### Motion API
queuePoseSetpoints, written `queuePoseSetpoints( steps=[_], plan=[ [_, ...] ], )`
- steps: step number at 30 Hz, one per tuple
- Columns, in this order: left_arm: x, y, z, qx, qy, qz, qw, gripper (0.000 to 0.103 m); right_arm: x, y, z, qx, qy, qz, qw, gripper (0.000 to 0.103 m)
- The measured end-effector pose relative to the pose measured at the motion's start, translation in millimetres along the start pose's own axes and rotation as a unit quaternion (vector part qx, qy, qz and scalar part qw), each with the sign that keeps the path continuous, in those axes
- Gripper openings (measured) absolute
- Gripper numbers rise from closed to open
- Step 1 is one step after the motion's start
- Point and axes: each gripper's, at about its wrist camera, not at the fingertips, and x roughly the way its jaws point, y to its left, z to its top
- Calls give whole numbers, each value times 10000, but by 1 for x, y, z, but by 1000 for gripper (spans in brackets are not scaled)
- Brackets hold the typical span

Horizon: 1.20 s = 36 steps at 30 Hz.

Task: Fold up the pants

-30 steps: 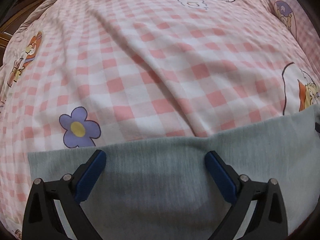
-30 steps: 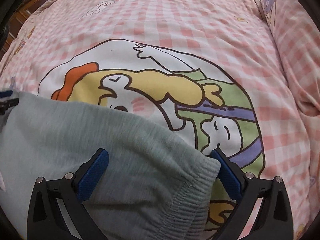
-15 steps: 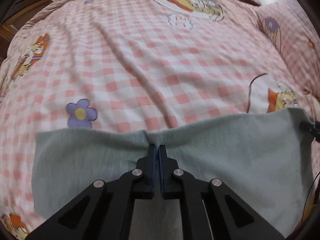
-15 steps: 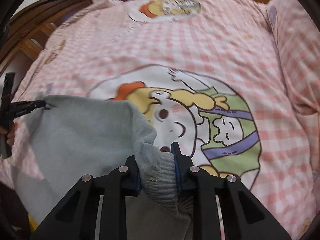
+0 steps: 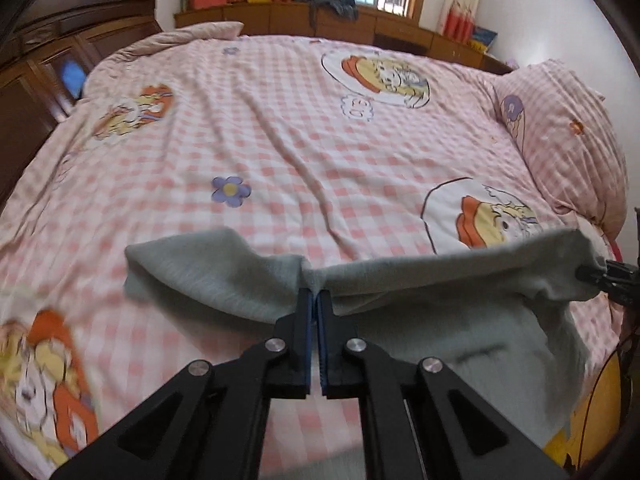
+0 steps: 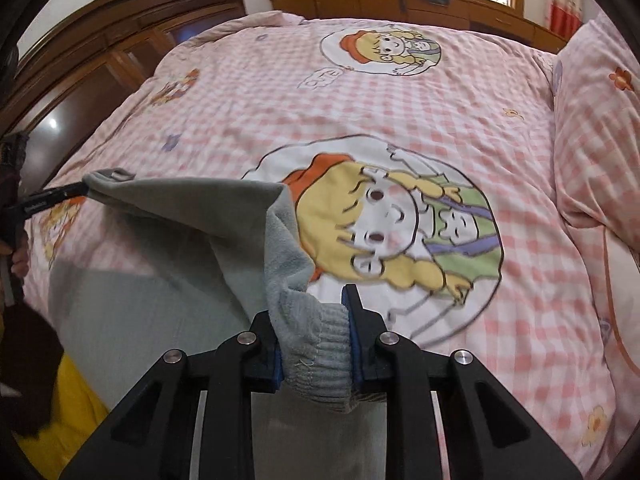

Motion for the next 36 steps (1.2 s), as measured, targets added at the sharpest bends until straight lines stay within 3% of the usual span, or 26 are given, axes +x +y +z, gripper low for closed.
queuePoseSetpoints(
  steps=[8, 14, 18, 20, 24, 26, 30, 36],
  plan=[
    [-66, -8, -80, -393, -183, 4, 9991, 2, -15, 18, -53, -359, 292, -46, 9989, 24],
    [-75, -12, -150, -615, 172, -61, 9979, 2, -4, 21, -86, -382, 597, -285, 9971, 26],
    [-63, -11, -184, -725, 543, -68, 9959, 2, 1, 20, -99, -180, 795, -546, 9952, 35],
    [-59, -12, -193, -732, 637, 11, 9953, 2, -1, 21, -101, -139, 798, -684, 9944, 40],
    [-58, -7, -201, -993, 723, -165, 9923, 3, -11, 22, -110, -73, 770, -937, 9926, 51],
    [-60, -6, -202, -1080, 725, -193, 9913, 11, -17, 20, -114, 26, 755, -978, 9923, 53],
    [-68, -2, -199, -1236, 595, -309, 9901, 43, -32, 11, -124, 331, 716, -989, 9920, 55],
    [-70, -2, -190, -1385, 527, -451, 9879, 48, -49, 2, -137, 656, 698, -1047, 9899, 55]
  ],
)
